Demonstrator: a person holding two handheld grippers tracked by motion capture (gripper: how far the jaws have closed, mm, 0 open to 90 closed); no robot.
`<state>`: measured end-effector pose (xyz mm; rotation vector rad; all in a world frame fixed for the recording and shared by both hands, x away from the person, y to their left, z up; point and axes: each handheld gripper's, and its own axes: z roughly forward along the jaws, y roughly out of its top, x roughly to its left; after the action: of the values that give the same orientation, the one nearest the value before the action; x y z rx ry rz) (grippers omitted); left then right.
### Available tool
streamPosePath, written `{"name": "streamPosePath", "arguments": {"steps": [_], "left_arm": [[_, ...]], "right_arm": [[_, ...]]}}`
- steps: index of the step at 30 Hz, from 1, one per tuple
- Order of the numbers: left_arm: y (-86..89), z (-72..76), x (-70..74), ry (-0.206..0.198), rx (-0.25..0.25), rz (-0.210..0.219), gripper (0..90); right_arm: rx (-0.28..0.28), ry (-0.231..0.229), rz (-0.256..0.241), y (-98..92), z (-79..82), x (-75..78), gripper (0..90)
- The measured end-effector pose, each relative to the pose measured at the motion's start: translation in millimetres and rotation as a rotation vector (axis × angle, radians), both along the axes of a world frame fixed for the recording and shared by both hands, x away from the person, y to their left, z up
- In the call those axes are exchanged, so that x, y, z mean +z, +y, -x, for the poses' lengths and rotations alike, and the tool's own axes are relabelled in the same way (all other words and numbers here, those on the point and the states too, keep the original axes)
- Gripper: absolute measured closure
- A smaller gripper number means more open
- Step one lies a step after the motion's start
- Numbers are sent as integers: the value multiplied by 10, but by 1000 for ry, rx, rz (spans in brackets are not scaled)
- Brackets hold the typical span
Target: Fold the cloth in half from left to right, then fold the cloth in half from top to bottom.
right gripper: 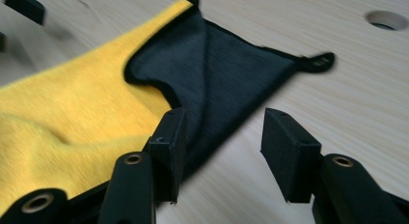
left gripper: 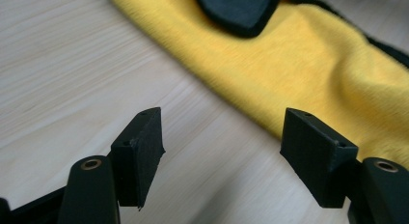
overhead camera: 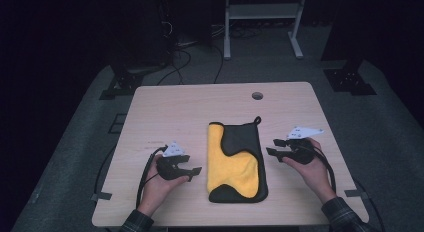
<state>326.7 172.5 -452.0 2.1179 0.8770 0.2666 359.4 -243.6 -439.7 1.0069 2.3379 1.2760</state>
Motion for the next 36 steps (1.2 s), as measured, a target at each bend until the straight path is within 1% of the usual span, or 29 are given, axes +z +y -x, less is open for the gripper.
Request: {"name": "streamPosePath", "arguments": {"steps": [1,2,3,5,7,9,10,12,14,17,18,20,21,23,26,29,30,34,36], "left_arm": [[25,5,-11,1,7,-8,295],[50,9,-21,1,12,-21,289],[70,15,-37,2,17,-27,284],[121,23,-69,5,27,-52,274],[157,31,-95,7,40,-68,271],[191,38,-123,7,45,-66,259],[202,45,-133,14,48,-71,256],[218,51,-153,8,46,-84,242],[223,56,-172,9,47,-92,228],[229,51,-200,13,47,-99,216],[230,48,-210,15,45,-102,211],[222,48,-233,2,44,-103,195],[224,47,-231,1,38,-109,190],[221,49,-239,-7,33,-112,179],[218,52,-263,-40,15,-134,163],[220,43,-298,-54,13,-122,88],[223,43,-304,-57,13,-118,83],[221,29,-313,-52,13,-123,34],[220,27,-314,-51,12,-124,24]], "right_arm": [[13,10,1,52,-16,4,507],[24,7,6,100,-30,8,510],[37,4,4,144,-44,14,511],[57,0,0,232,-71,25,515],[74,0,-13,310,-95,27,511],[94,8,-4,395,-120,26,508],[104,7,-6,430,-133,28,506],[117,7,-4,503,-161,32,502],[125,7,-16,569,-180,27,505],[148,12,8,672,-214,6,504],[156,10,9,703,-225,3,506],[168,10,8,772,-247,7,509],[176,7,12,813,-263,11,513],[182,3,3,868,-279,13,523],[199,3,22,967,-307,12,533],[219,1,25,1061,-339,22,544],[225,-6,34,1091,-349,21,548],[245,11,41,1213,-390,-3,553],[256,14,53,1275,-411,-32,558]]}}
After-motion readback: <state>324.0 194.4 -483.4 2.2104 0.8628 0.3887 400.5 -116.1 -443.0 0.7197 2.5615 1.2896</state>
